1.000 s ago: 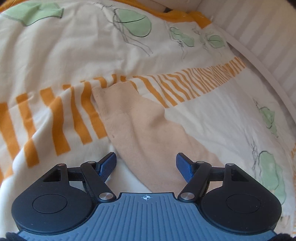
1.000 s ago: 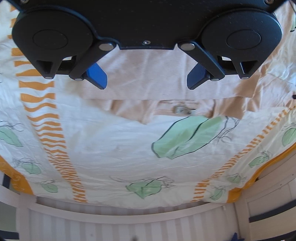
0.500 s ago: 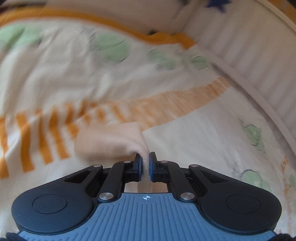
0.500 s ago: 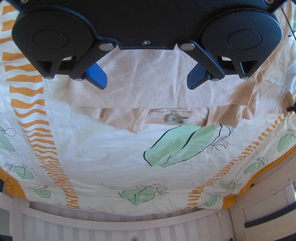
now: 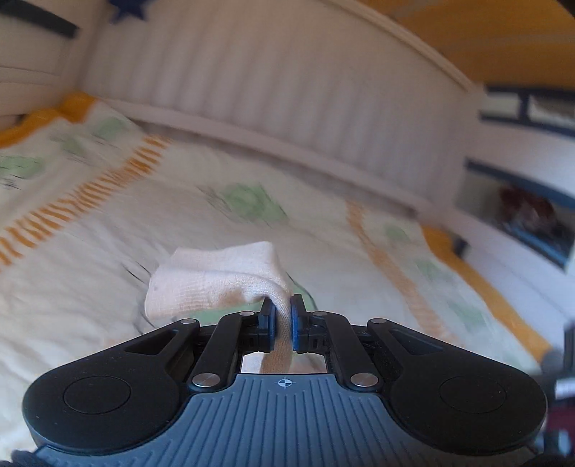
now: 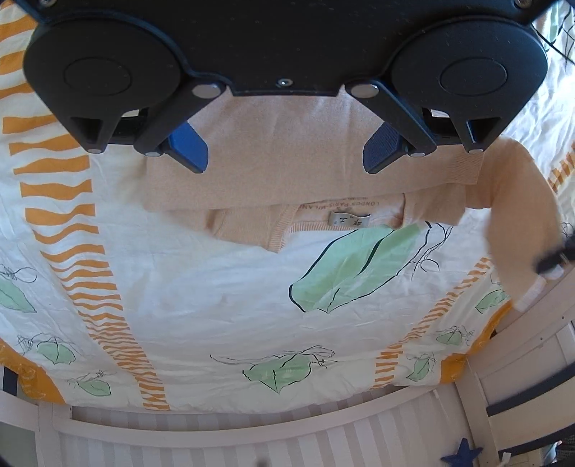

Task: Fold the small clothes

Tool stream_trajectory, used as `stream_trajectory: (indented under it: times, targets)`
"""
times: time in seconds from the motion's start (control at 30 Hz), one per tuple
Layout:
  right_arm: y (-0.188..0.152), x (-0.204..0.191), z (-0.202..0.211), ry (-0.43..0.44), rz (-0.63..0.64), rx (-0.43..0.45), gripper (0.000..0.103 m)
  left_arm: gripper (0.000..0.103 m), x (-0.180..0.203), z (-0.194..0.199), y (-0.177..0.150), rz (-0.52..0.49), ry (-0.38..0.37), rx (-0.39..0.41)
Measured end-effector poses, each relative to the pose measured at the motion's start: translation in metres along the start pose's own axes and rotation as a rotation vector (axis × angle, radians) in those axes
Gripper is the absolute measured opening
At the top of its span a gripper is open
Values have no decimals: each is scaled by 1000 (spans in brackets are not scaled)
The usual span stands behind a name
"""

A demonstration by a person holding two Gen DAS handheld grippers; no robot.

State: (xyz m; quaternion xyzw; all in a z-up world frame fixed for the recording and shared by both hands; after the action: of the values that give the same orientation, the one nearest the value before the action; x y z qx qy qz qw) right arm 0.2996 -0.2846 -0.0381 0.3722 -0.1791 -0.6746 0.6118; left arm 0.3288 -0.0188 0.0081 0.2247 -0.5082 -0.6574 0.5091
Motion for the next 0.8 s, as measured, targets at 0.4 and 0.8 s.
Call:
stream_trajectory:
  times: [0.4, 0.8]
  targets:
    - [-5, -5, -5, -7, 13, -12, 94, 86, 47, -37, -75, -100, -326, -312]
    - [-29, -105, -19, 22, 352, 57, 94, 90, -81, -15, -25, 221, 111, -231]
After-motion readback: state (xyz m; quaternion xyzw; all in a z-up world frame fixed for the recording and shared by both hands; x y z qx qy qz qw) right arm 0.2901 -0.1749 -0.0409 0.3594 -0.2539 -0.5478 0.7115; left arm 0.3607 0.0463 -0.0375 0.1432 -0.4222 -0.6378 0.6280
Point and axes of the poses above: each gripper's, at about its wrist camera, not at the fingertips, and z roughly against the way its jaws point, x to its right, y to its top, the point moved 4 cm from there along -z, roughly the way its jaws point, and after that the axes turned 4 degrees about -z, right-handed, at the moved point
